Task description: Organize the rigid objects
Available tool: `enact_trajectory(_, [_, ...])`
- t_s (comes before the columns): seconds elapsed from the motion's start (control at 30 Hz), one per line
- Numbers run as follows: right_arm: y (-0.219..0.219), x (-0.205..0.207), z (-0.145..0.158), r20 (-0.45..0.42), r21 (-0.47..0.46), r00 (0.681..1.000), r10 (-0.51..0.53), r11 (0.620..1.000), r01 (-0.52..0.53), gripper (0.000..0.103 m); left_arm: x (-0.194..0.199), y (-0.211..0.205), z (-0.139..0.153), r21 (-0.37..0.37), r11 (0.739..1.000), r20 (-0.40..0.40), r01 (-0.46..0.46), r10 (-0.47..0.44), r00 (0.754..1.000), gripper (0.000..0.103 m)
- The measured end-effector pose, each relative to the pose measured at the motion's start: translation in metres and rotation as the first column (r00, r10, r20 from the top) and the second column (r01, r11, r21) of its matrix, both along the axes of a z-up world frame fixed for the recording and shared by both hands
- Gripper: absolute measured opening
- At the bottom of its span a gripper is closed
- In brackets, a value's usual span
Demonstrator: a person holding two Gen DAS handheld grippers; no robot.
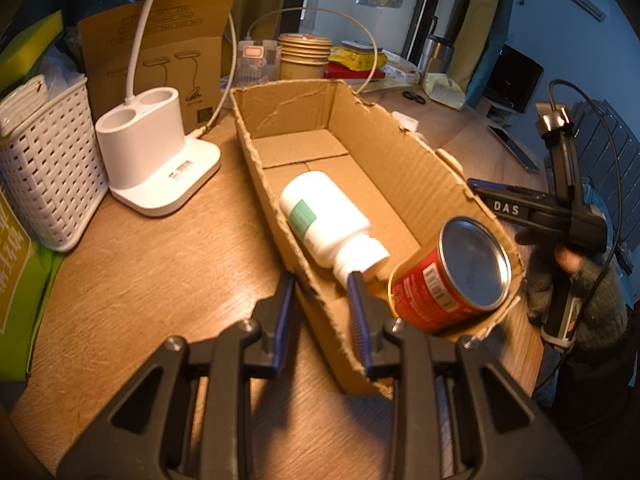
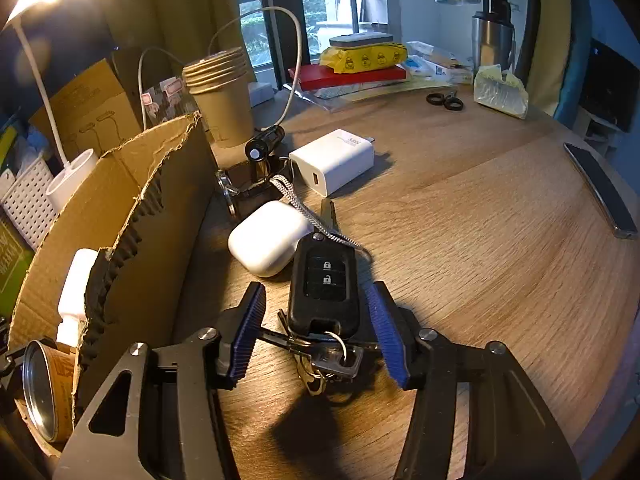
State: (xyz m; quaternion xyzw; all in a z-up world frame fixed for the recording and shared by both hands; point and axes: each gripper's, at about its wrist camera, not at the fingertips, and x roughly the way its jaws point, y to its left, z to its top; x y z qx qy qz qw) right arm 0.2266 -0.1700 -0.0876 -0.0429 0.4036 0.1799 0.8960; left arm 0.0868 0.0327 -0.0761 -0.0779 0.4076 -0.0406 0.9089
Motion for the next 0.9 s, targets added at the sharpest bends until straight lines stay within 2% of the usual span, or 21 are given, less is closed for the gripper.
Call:
enact_trajectory(0.07, [-0.002, 0.003, -0.002, -0.019, 0.013, 1.0, -0.003, 1.0, 0.003, 0.045, -0.001, 0.0, 0.0, 0.001, 1.0, 0.0, 0.0, 0.0, 1.0, 0.029])
enact_trajectory(0.1, [-0.004, 0.004, -0.002, -0.024, 0.02, 1.0, -0.001, 1.0, 0.002, 0.039, 0.0, 0.0, 0.0, 0.001, 1.0, 0.001, 0.0, 0.0, 1.0, 0.029])
enact_trajectory(0.13, [-0.005, 0.004, -0.002, -0.026, 0.023, 1.0, -0.004, 1.0, 0.005, 0.038, -0.001, 0.0, 0.0, 0.0, 1.0, 0.0, 0.0, 0.0, 1.0, 0.029])
enact_trajectory(0.4, [-0.013, 0.0, 0.001, -0.009, 0.072, 1.0, -0.003, 0.997, 0.003, 0.038, 0.0, 0.0, 0.0, 0.0, 1.0, 0.0, 0.0, 0.0, 1.0, 0.029])
enact_trajectory(0.9, [-0.047, -0.005, 0.019, 0.065, 0.064, 0.994, -0.091, 0.994, 0.087, 0.037, -0.001, 0.0, 0.0, 0.0, 1.0, 0.001, 0.0, 0.0, 1.0, 0.029])
